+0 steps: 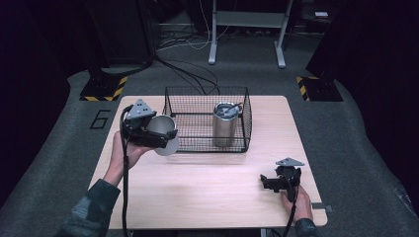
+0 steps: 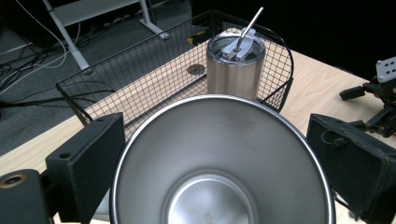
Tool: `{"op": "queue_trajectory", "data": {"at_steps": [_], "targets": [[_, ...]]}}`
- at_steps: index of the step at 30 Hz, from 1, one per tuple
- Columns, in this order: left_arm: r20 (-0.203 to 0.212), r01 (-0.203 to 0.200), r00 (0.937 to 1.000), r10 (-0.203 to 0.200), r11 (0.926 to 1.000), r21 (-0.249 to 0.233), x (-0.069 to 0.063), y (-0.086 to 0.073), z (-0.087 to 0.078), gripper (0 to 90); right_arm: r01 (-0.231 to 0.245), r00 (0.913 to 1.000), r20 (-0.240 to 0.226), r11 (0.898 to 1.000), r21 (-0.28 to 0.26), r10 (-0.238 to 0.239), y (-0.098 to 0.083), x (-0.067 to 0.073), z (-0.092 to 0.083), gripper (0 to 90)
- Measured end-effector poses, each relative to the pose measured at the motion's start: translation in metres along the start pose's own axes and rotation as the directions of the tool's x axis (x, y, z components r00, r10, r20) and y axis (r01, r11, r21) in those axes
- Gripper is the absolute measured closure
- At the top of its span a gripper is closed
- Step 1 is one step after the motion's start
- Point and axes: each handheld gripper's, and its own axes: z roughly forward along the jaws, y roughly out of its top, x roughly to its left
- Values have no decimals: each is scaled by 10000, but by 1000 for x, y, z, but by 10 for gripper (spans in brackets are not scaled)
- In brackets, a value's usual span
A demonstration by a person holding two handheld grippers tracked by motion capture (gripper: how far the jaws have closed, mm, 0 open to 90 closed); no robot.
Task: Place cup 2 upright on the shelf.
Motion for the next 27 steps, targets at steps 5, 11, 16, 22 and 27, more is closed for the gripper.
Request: {"op": "queue_trajectory", "data": {"at_steps": [5,11,16,22,27], "targets": [[44,-78,10000,77,9998,160,1,7,11,67,-2,10000,1,10000,0,2,0,0,0,0],[-95,-209,9997,210,9996,171,5,21,23,67,20,10000,-13,10000,9,-20,0,0,0,0],[-70,-291,9995,292,9994,165,6,31,34,67,10,10000,-7,10000,5,-10,0,0,0,0],[-43,-325,9995,326,9992,221,7,37,46,67,0,10000,-1,10000,-1,0,0,0,0,0],[-51,-291,9996,293,9989,381,8,40,56,67,-1,10000,0,10000,1,1,0,0,0,0]]}}
